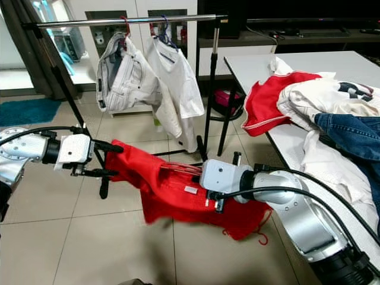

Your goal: Hang hanger

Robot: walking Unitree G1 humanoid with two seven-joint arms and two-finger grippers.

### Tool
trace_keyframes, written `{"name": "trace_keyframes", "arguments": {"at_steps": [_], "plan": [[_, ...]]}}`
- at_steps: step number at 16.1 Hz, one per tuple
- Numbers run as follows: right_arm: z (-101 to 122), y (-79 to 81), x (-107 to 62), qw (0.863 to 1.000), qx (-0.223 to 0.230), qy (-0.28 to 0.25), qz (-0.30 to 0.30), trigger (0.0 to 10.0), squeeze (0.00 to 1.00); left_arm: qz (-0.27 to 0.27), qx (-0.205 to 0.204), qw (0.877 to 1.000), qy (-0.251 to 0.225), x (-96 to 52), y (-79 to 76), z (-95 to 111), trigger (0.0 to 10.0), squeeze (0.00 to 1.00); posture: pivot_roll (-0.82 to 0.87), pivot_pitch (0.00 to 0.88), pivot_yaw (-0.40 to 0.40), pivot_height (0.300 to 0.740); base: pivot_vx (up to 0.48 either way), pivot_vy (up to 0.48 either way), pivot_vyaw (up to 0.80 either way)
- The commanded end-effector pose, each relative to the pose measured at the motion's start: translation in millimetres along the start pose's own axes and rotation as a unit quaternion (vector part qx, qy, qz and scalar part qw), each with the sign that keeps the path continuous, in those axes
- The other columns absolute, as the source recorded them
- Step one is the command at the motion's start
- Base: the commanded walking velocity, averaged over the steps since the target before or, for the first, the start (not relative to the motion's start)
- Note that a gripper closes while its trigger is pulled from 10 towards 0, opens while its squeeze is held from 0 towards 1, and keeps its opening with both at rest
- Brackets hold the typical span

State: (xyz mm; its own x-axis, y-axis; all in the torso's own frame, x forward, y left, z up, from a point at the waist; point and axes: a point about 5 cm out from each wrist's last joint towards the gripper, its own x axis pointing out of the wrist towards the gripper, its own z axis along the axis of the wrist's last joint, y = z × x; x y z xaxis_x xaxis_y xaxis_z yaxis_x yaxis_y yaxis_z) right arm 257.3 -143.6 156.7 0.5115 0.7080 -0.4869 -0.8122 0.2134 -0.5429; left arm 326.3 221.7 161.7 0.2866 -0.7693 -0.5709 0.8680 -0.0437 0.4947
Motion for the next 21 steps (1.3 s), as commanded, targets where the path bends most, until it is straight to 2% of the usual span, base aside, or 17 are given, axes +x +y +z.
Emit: {"name": "trace_keyframes", "arguments": {"at_steps": [1,2,5,7,21], "plan": [[7,-5.2,0.3,1.000,-0.016,-0.013,-0.010,10.0,0.00,0.003,0.006,1.000,0.008,-2.5,3.1,0,10.0,0.00,-0.16,0.000,0.082,0.740,0.000,0.000,0.00],[8,-3.5,1.8,1.000,-0.019,-0.013,-0.008,10.0,0.00,0.015,0.010,1.000,0.006,3.4,3.0,0,10.0,0.00,-0.16,0.000,0.085,0.740,0.000,0.000,0.00],[7,-2.2,1.9,1.000,-0.022,-0.011,-0.006,10.0,0.00,0.026,0.010,1.000,-0.004,6.0,6.4,2,9.9,0.00,-0.16,0.000,0.086,0.740,0.000,0.000,0.00],[7,-2.3,2.5,1.000,-0.023,-0.011,-0.007,10.0,0.00,0.030,0.007,1.000,-0.006,5.5,8.4,3,0.0,0.00,-0.16,0.000,0.093,0.740,0.000,0.000,0.00],[8,-4.6,3.2,1.000,-0.026,-0.015,-0.009,10.0,0.00,0.030,-0.008,0.999,-0.011,9.6,5.4,-1,0.0,0.00,-0.17,0.000,0.086,0.740,0.000,0.000,0.00]]}}
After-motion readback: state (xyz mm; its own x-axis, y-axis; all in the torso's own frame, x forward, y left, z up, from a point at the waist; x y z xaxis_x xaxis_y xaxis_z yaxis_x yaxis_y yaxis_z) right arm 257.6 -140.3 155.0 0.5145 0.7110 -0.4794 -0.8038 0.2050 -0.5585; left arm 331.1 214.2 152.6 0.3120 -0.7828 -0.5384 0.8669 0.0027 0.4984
